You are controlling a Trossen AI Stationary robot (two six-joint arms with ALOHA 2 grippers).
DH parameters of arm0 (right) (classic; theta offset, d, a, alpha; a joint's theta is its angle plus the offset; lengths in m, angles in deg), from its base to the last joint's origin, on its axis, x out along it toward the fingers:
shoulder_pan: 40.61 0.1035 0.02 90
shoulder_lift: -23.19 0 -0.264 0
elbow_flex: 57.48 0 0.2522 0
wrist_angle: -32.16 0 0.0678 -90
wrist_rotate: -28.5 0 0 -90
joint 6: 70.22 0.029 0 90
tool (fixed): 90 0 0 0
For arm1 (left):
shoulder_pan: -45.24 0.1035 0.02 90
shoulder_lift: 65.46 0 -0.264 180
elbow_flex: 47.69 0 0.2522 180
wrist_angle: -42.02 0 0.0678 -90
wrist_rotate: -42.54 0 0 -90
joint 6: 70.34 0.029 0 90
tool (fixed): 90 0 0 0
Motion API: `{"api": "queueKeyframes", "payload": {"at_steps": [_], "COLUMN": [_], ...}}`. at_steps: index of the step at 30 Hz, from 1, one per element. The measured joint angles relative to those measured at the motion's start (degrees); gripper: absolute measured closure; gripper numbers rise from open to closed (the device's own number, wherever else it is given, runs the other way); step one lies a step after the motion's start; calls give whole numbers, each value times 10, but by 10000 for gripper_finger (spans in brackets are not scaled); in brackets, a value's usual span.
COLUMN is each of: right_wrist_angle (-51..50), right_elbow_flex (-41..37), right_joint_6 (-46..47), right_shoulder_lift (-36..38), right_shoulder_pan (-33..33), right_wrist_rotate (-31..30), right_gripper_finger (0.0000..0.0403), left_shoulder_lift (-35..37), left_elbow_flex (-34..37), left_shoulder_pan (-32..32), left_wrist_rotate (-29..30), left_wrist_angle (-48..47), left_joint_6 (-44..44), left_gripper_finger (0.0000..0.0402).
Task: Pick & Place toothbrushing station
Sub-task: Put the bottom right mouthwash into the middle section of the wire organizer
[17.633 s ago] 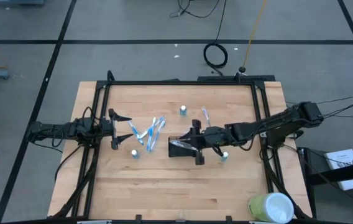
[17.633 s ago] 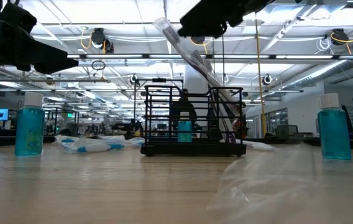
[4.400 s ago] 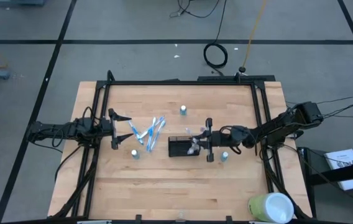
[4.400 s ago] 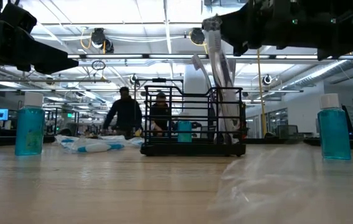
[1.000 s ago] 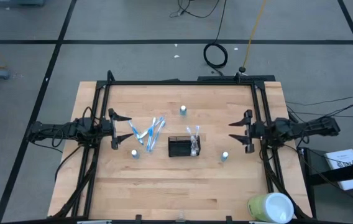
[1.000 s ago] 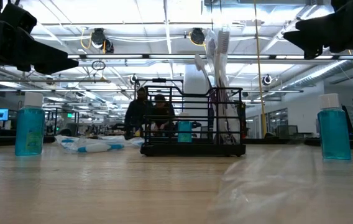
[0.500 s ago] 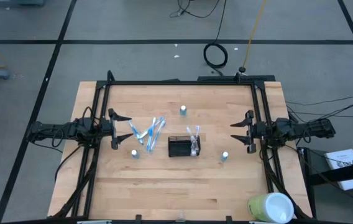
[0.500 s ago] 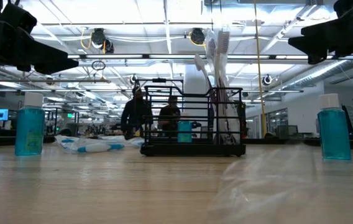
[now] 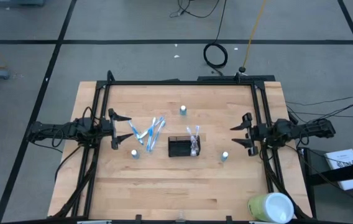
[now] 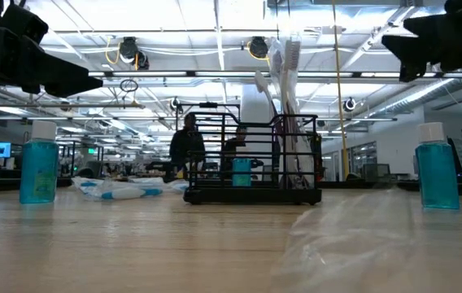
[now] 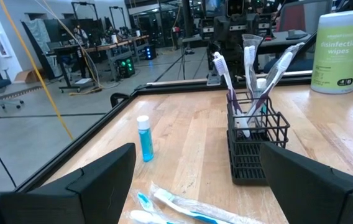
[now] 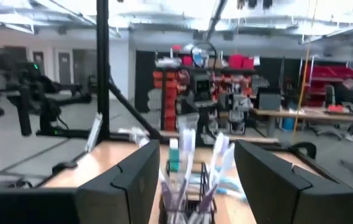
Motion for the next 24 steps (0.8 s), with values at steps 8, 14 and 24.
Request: {"api": "queueKeyframes", "payload": {"at_steps": [8, 14, 24], "right_wrist_angle": [16, 112, 161], "right_elbow_flex": [-1, -2, -2], "right_joint_6": [34, 149, 214], "right_shoulder_lift": [-1, -1, -1], "right_shoulder_pan": [0, 0, 0], "right_wrist_rotate": [-1, -2, -3], "right_gripper_finger": [200, 203, 201], "left_shoulder_lift": [0, 0, 0], "left_elbow_flex": [0, 0, 0], "left_shoulder_pan": [0, 0, 0], "left_wrist_rotate": [0, 0, 0], "left_wrist_angle": [0, 0, 0], "left_joint_6": [0, 0, 0], "left_gripper_finger": [50, 50, 50]}}
